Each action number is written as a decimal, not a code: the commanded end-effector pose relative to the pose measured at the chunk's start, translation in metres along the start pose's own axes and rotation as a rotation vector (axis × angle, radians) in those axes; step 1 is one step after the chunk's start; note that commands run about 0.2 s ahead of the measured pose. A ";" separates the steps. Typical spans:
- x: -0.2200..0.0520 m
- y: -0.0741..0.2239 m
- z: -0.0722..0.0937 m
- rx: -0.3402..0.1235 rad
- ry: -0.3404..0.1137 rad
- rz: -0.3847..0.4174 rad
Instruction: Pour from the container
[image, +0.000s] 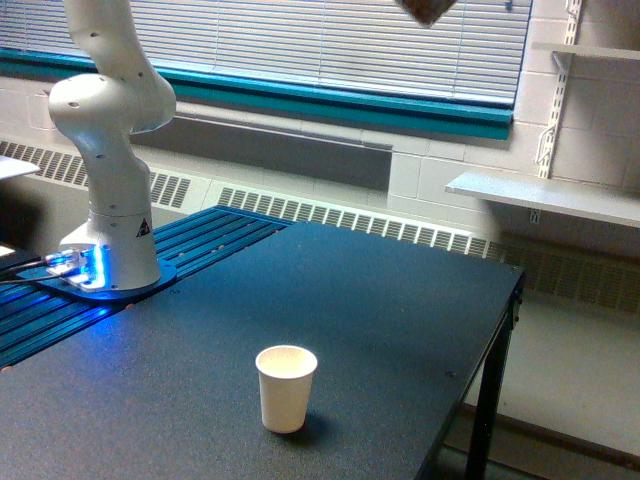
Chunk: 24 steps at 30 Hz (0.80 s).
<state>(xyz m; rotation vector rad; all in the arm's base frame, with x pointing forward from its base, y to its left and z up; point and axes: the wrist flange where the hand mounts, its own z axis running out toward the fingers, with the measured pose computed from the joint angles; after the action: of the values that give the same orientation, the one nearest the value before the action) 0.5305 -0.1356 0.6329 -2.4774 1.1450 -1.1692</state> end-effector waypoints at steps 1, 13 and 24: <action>0.000 0.033 0.012 -0.024 0.002 -0.036; -0.020 0.094 0.035 -0.100 -0.016 -0.077; -0.067 0.154 0.062 -0.144 -0.101 -0.067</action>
<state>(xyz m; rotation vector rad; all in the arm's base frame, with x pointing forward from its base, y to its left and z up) 0.4748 -0.1989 0.5006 -2.6258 1.2220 -0.9982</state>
